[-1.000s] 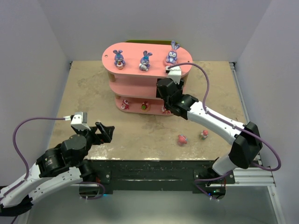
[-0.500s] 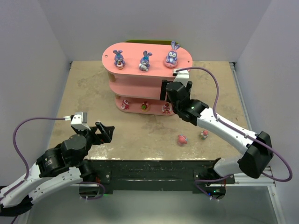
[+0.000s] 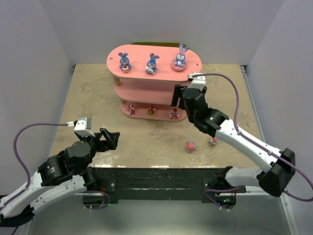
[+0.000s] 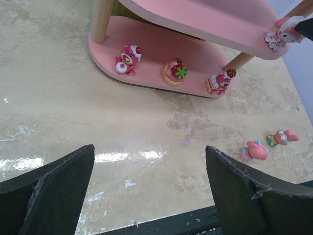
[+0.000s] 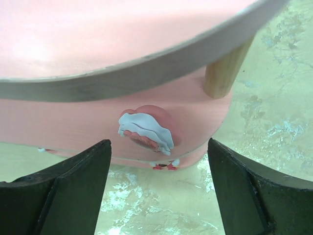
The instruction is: Place and organize the plastic toys onto the shelf
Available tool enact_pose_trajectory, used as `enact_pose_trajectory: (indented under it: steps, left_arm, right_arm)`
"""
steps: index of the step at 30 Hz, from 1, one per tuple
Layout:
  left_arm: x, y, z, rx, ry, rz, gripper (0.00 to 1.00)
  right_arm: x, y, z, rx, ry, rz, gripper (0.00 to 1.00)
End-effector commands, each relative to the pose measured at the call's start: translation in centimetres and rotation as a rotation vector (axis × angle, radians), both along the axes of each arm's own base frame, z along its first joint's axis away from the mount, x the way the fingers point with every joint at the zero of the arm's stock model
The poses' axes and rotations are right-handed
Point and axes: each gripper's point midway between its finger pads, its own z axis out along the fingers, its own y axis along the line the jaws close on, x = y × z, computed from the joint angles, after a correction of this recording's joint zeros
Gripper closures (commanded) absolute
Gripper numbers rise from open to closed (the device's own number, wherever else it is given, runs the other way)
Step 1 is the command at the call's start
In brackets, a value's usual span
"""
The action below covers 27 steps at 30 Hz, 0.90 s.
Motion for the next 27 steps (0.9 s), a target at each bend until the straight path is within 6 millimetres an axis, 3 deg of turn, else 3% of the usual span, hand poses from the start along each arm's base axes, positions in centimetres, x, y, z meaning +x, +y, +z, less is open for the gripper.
enact_pose_trajectory:
  steps: [1, 11, 20, 27]
  left_arm:
    - [0.2, 0.0, 0.4, -0.025, -0.011, 0.016, 0.0]
    - [0.2, -0.1, 0.4, -0.024, -0.009, 0.015, 0.01]
    - [0.2, 0.0, 0.4, -0.026, -0.011, 0.018, 0.0]
    - [0.2, 0.0, 0.4, -0.026, -0.012, 0.018, 0.01]
  right_arm:
    - [-1.0, -1.0, 1.3, 0.057, -0.028, -0.018, 0.2]
    - [-1.7, -3.6, -1.2, 0.046, 0.027, -0.162, 0.49]
    - [-0.2, -4.5, -1.6, 0.047, 0.02, -0.203, 0.53]
    - [1.4, -4.0, -2.3, 0.055, 0.027, -0.184, 0.52]
